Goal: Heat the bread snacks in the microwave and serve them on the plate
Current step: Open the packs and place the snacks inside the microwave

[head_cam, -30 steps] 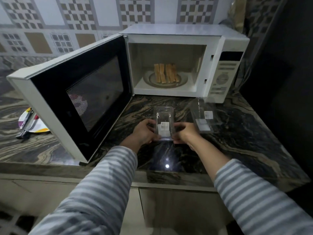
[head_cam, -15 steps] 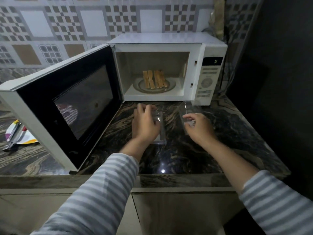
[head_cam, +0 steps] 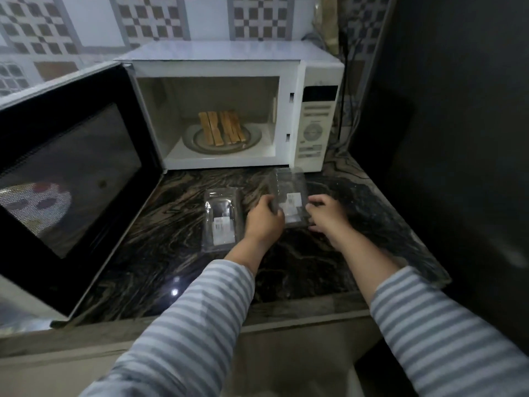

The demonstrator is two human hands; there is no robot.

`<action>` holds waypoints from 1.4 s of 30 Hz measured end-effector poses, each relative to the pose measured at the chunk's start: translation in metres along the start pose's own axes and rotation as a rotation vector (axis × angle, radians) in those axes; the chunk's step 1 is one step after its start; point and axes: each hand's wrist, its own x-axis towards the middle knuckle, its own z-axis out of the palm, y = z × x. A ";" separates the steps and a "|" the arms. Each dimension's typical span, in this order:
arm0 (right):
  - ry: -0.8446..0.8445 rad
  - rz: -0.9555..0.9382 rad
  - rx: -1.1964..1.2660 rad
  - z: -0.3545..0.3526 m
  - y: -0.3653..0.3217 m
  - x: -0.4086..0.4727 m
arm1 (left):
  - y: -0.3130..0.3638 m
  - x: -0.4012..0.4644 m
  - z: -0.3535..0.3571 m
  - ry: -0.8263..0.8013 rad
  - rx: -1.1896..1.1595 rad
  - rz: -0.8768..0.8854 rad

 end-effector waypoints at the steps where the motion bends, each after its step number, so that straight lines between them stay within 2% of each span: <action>1: 0.001 0.019 0.017 0.001 0.002 0.000 | -0.001 -0.002 0.001 0.010 -0.046 -0.031; 5: -0.045 0.064 0.026 -0.002 0.011 -0.006 | -0.010 -0.008 0.002 0.010 -0.117 -0.103; 12: -0.116 0.128 0.091 -0.011 0.023 -0.025 | -0.013 -0.031 -0.009 -0.126 -0.236 -0.232; 18: -0.088 0.126 0.085 -0.010 0.025 -0.036 | -0.013 -0.045 -0.009 -0.105 -0.222 -0.179; 20: -0.070 0.104 0.026 -0.010 0.026 -0.038 | -0.016 -0.047 -0.010 -0.088 -0.106 -0.114; 21: -0.059 0.058 -0.082 -0.011 0.026 -0.039 | -0.016 -0.048 -0.011 -0.079 -0.025 -0.072; 23: -0.012 -0.063 -0.337 -0.012 0.025 -0.041 | -0.013 -0.054 -0.018 -0.009 0.171 0.007; 25: 0.066 -0.155 -0.449 -0.011 0.024 -0.044 | -0.009 -0.057 -0.027 0.125 0.350 0.097; 27: 0.111 -0.257 -0.435 -0.006 0.023 -0.044 | -0.007 -0.058 -0.037 0.268 0.420 0.212; 30: 0.060 -0.367 -0.397 0.006 0.017 -0.042 | -0.017 -0.048 -0.050 0.502 0.552 0.359; 32: 0.020 -0.368 -0.390 0.015 0.014 -0.039 | -0.029 -0.037 -0.057 0.613 0.545 0.331; 35: -0.012 -0.358 -0.397 0.028 0.014 -0.038 | -0.043 -0.025 -0.062 0.512 0.492 0.134; 37: 0.015 -0.386 -0.400 0.034 0.016 -0.038 | -0.051 -0.022 -0.061 0.410 0.435 0.070; 39: 0.068 -0.423 -0.385 0.039 0.019 -0.039 | -0.057 -0.022 -0.060 0.361 0.387 0.084; 42: 0.127 -0.468 -0.347 0.042 0.021 -0.037 | -0.060 -0.022 -0.059 0.375 0.333 0.134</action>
